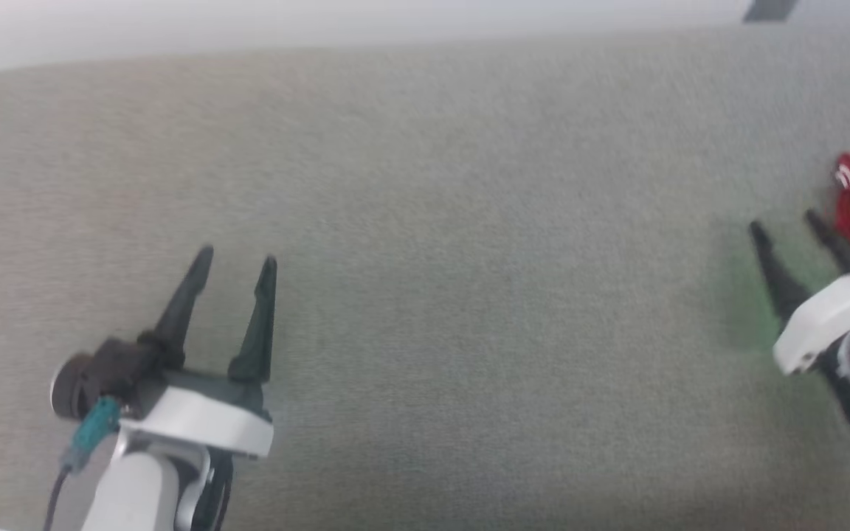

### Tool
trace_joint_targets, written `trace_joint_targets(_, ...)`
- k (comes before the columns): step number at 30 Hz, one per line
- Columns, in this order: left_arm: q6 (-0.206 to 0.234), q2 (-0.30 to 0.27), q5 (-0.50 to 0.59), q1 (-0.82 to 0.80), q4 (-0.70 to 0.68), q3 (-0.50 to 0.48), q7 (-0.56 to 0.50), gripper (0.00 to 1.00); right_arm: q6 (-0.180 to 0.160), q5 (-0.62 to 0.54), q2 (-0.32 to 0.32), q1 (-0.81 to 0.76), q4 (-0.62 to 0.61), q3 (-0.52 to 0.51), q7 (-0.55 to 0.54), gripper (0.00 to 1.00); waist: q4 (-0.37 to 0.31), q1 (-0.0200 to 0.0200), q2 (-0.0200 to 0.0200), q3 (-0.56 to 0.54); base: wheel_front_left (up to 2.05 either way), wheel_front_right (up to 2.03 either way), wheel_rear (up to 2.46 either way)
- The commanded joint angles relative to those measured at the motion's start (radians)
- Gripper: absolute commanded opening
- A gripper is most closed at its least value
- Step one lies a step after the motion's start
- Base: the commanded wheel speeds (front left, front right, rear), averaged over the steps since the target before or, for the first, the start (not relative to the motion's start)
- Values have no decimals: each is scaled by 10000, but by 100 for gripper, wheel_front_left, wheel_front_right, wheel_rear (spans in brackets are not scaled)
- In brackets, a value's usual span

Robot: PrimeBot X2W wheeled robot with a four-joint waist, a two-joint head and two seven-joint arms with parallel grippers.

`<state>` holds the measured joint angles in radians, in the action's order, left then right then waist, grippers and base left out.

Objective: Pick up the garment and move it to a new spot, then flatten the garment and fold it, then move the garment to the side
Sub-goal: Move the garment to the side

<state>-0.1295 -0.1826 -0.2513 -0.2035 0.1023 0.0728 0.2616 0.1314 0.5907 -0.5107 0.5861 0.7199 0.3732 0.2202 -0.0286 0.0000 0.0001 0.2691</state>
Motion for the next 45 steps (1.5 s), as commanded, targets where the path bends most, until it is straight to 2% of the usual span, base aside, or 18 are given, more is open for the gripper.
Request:
trace_joint_targets(1,-13,36,-61,225,37,-65,45,100,-14,77,93,-223,-93,58,116,100,364,0,-1,-436,0,0,0)
trace_joint_targets(6,-13,245,-77,995,229,-477,43,100,-14,-80,559,-1127,-759,71,390,100,580,0,-1,-1028,0,0,0)
trace_joint_targets(14,-13,466,-281,1684,355,-893,43,100,-14,-867,1021,-2161,-2150,-947,450,100,654,0,-1,-1482,0,0,0)
trace_joint_targets(21,-13,457,-360,2138,287,-991,45,100,-14,-1440,1555,-3354,-3297,-2128,453,100,745,0,-1,-1849,0,0,0)
trace_joint_targets(31,-13,271,-430,2741,3,-1142,45,100,-15,-1872,1972,-4893,-4729,-3136,395,100,844,0,-1,-2127,0,0,0)
trace_joint_targets(45,-13,322,-264,3038,-398,-1133,45,100,-13,-2231,2507,-5616,-5874,-3730,-14,100,799,0,-1,-2109,0,0,0)
